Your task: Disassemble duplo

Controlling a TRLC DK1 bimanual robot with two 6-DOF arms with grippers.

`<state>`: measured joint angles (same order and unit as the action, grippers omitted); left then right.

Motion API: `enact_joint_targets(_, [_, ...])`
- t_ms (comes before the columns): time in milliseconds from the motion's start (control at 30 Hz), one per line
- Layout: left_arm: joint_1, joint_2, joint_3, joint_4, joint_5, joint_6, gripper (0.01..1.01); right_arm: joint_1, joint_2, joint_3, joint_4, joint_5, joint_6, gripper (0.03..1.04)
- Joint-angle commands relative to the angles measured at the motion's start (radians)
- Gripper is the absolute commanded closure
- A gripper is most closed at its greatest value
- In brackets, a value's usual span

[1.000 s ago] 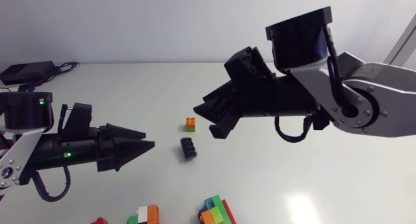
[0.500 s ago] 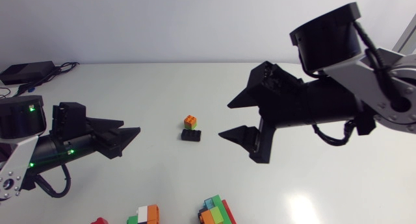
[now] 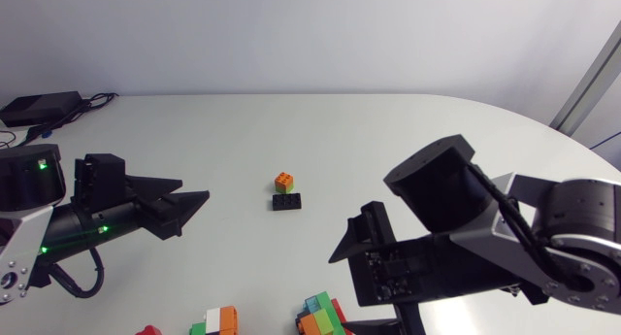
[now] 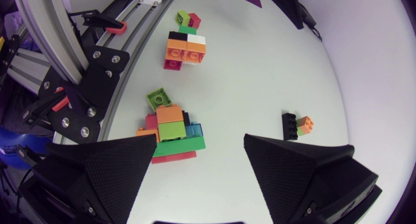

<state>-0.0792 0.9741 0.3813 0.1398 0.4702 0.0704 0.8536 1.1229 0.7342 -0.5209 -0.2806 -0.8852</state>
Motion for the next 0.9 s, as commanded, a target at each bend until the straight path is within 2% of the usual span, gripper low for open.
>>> enact_joint_targets(0, [0.004, -0.011, -0.030, 0.014, -0.004, 0.011, 0.167, 0.024, 0.018, -0.029, -0.002, -0.006, -0.043, 0.10])
enact_joint_targets(233, [-0.002, -0.014, -0.035, 0.012, -0.004, 0.011, 0.154, 0.090, 0.121, -0.048, 0.041, -0.003, -0.017, 0.10])
enact_joint_targets(567, [-0.002, -0.018, -0.036, 0.011, -0.004, 0.011, 0.154, 0.088, 0.247, -0.044, 0.094, 0.000, -0.031, 0.13])
enact_joint_targets(867, [0.004, -0.020, -0.035, 0.004, -0.002, 0.011, 0.139, 0.090, 0.316, -0.036, 0.116, -0.006, -0.037, 0.22])
